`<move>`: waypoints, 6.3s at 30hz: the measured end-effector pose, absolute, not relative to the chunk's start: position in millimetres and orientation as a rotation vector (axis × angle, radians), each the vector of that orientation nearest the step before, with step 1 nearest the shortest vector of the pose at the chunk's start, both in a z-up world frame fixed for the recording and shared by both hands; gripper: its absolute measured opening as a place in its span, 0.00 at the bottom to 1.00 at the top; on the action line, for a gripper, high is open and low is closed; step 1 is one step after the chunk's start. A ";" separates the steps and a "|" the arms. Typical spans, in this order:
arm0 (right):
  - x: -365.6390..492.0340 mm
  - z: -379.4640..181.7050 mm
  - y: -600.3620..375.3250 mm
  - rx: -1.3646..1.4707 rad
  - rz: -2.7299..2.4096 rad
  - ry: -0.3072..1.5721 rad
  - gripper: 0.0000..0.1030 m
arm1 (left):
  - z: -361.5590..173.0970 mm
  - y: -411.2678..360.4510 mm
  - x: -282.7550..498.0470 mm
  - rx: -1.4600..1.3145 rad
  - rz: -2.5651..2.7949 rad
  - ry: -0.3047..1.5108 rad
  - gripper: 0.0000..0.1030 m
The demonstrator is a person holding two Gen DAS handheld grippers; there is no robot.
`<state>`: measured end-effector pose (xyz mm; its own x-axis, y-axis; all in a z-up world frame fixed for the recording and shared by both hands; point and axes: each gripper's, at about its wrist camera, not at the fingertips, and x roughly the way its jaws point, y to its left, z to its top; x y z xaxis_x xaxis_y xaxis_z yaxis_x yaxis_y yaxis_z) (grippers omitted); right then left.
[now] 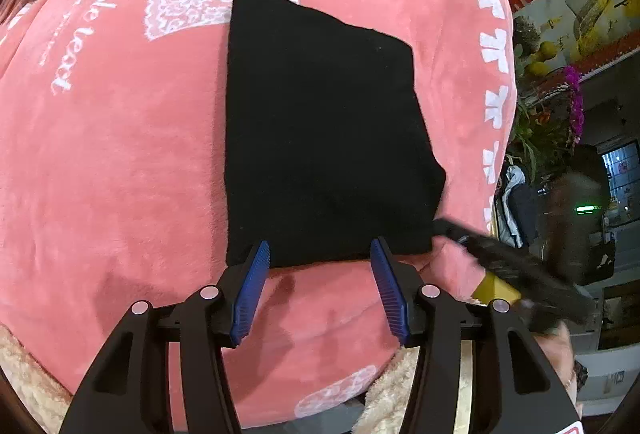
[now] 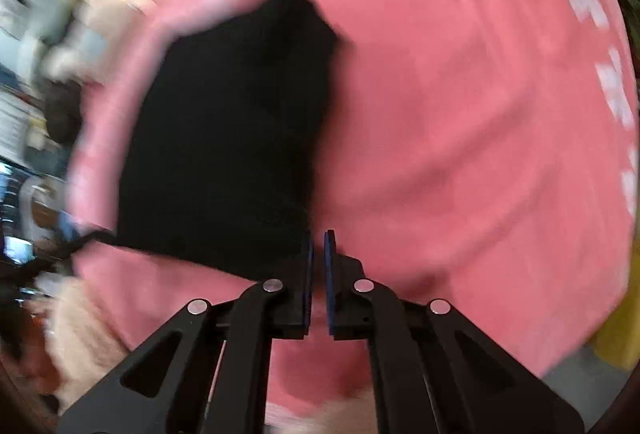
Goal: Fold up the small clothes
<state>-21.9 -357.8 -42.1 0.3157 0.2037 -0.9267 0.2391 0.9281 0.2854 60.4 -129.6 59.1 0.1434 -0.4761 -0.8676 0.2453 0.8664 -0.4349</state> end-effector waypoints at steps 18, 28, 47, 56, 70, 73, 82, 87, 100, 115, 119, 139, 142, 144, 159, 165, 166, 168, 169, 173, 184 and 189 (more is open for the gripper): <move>109.9 23.8 -342.4 0.376 0.059 1.002 0.08 | 46.5 -172.0 96.0 -0.133 -0.506 1.303 0.64; 65.0 17.1 -336.5 0.417 0.021 0.995 0.10 | 40.0 -172.0 92.8 -0.088 -0.527 1.301 0.64; -25.8 -4.0 -346.6 0.432 -0.092 1.092 0.44 | 44.2 -171.7 78.5 -0.018 -0.494 1.299 0.64; -30.0 -11.6 -342.0 0.447 -0.046 1.084 0.74 | 47.5 -102.0 86.5 -0.310 -0.460 1.314 0.81; 18.9 -45.1 -333.3 0.657 0.056 1.102 0.82 | 3.3 -144.8 120.1 -0.263 -0.525 1.415 0.84; 28.7 -43.7 -332.3 0.654 0.042 1.097 0.81 | 2.6 -147.3 128.5 -0.289 -0.537 1.410 0.83; 23.8 -9.3 -323.2 0.603 0.096 1.049 0.25 | 33.1 -144.6 120.5 -0.172 -0.528 1.383 0.26; -2.9 2.0 -306.6 0.584 0.136 1.081 0.25 | 55.2 -132.6 96.3 -0.109 -0.525 1.393 0.24; -24.1 -35.8 -296.6 0.588 0.063 1.150 0.48 | 19.9 -126.4 66.1 0.017 -0.405 1.441 0.52; -15.9 -49.2 -302.0 0.653 0.055 1.151 0.74 | -3.0 -127.4 89.0 0.004 -0.387 1.462 0.91; -15.7 -49.2 -304.5 0.665 0.055 1.146 0.74 | -4.2 -131.3 90.3 0.003 -0.385 1.462 0.92; -38.8 22.9 -274.3 0.584 0.067 1.077 0.25 | 60.5 -129.1 59.5 -0.009 -0.478 1.412 0.30; -49.5 41.9 -261.1 0.562 0.085 1.060 0.24 | 80.8 -119.5 46.5 -0.018 -0.492 1.380 0.28; -57.7 54.1 -250.6 0.547 0.103 1.048 0.24 | 94.3 -116.8 38.2 -0.021 -0.499 1.362 0.27; -90.5 152.7 -141.9 0.370 0.331 0.888 0.24 | 184.0 -9.1 -8.7 -0.109 -0.491 1.170 0.25; -51.5 216.8 -73.8 0.265 0.457 0.715 0.24 | 249.2 69.4 10.1 -0.153 -0.429 0.970 0.25; -46.6 223.0 -66.7 0.260 0.469 0.694 0.24 | 259.3 77.1 13.7 -0.151 -0.420 0.938 0.25; -33.3 233.6 -48.5 0.243 0.483 0.640 0.24 | 275.9 98.2 21.4 -0.145 -0.398 0.861 0.25; -28.2 233.6 -42.0 0.234 0.492 0.629 0.24 | 278.4 106.0 25.1 -0.139 -0.385 0.840 0.25; 4.4 188.4 -21.3 0.223 0.474 0.656 0.27 | 238.6 145.0 50.6 -0.151 -0.331 0.850 0.29; 30.5 -3.8 -41.0 0.271 0.283 1.085 0.50 | 26.0 187.2 82.3 -0.264 -0.256 1.197 0.38; 80.8 14.9 -24.7 0.181 0.273 1.036 0.83 | 23.4 201.7 97.4 -0.281 -0.209 1.217 0.58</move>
